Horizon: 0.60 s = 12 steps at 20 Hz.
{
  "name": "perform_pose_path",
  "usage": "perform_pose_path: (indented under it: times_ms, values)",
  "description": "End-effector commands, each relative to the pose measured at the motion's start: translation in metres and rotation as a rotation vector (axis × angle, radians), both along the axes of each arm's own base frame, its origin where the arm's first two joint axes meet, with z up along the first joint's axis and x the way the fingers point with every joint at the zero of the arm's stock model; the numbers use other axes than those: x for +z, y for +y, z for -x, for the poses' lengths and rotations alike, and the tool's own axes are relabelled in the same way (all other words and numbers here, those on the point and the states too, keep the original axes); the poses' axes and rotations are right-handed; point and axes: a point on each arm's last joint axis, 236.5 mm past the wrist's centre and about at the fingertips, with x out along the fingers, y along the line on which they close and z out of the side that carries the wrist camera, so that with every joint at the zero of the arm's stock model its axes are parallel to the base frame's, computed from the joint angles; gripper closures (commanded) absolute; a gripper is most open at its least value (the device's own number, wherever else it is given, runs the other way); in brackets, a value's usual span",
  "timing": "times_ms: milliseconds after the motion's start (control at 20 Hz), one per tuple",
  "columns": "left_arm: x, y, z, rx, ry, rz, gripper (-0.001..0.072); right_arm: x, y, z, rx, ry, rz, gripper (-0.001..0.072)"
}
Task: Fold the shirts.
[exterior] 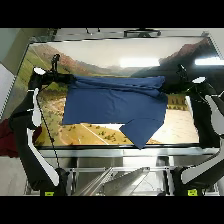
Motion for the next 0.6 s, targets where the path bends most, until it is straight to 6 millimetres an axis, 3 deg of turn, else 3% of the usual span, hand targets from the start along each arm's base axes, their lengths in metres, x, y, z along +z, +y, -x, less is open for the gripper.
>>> perform_pose_path:
  times_ms: [0,200,250,300,350,400,450,550]
  values:
    - [-0.001,-0.005,0.009,-0.032,0.030,0.011,0.0693,-0.001,-0.001,-0.003,-0.008,-0.009,0.018,0.0701]
    - [0.000,0.002,0.009,0.000,0.051,-0.019,0.0692,-0.001,-0.001,-0.003,-0.019,-0.002,0.011,0.0701]
    - [-0.003,0.005,0.011,0.007,0.070,-0.047,0.0647,-0.001,-0.001,-0.003,-0.018,-0.002,0.011,0.0700]
    - [-0.004,0.012,0.012,0.019,0.087,-0.077,0.0472,0.000,-0.001,-0.004,-0.018,-0.005,0.011,0.0699]
    - [-0.003,0.017,0.013,0.036,0.108,-0.096,0.0427,0.003,-0.001,-0.004,-0.017,-0.010,0.012,0.0690]
    - [0.000,0.021,0.015,0.041,0.122,-0.116,0.0427,0.008,-0.002,-0.005,-0.018,-0.020,0.015,0.0582]
    - [0.006,0.031,0.017,0.059,0.133,-0.144,0.0427,0.017,-0.003,-0.006,-0.020,-0.036,0.019,0.0421]
    - [0.027,0.056,0.023,0.107,0.129,-0.210,0.0426,0.042,-0.009,-0.003,-0.006,-0.075,0.046,0.0384]
